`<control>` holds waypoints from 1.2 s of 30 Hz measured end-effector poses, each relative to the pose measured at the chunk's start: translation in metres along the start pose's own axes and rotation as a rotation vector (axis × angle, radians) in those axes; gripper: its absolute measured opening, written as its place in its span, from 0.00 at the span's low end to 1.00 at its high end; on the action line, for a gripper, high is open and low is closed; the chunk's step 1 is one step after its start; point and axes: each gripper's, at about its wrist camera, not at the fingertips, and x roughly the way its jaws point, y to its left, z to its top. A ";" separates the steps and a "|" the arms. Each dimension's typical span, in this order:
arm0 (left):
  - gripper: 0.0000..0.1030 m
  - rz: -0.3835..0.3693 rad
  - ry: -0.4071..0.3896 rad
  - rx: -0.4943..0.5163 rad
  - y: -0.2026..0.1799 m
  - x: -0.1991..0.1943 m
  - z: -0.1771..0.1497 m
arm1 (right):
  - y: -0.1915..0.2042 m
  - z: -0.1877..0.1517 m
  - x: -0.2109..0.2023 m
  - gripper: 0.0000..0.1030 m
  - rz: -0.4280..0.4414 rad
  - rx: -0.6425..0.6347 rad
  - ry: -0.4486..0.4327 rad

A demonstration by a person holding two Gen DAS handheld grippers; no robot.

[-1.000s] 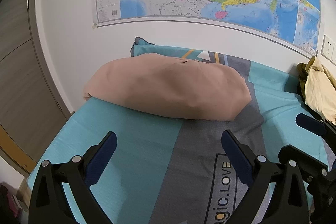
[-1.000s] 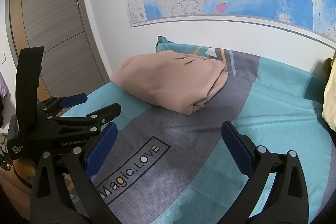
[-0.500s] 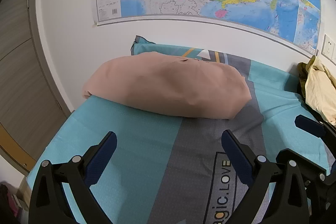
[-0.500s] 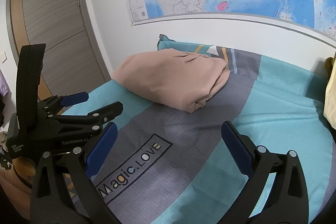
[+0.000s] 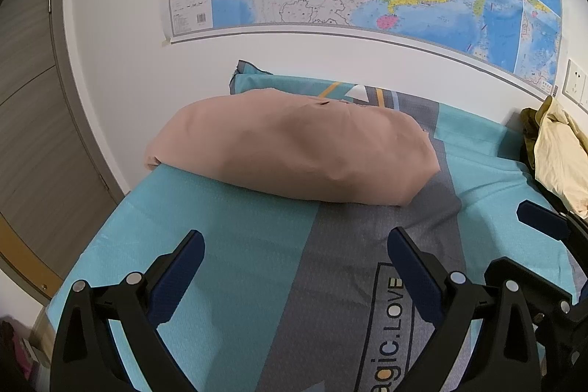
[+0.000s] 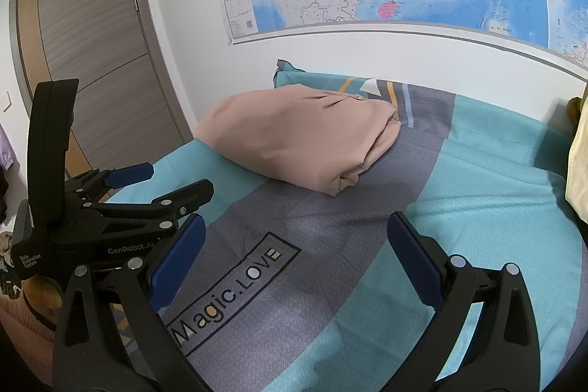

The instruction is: Fold large clothes

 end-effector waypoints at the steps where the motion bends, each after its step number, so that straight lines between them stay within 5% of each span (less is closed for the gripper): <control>1: 0.93 0.001 -0.001 0.000 0.000 0.000 0.000 | 0.000 0.000 0.000 0.95 0.001 0.000 -0.001; 36: 0.93 -0.003 0.007 0.010 -0.004 0.000 -0.002 | -0.003 -0.005 -0.003 0.95 -0.002 0.012 -0.005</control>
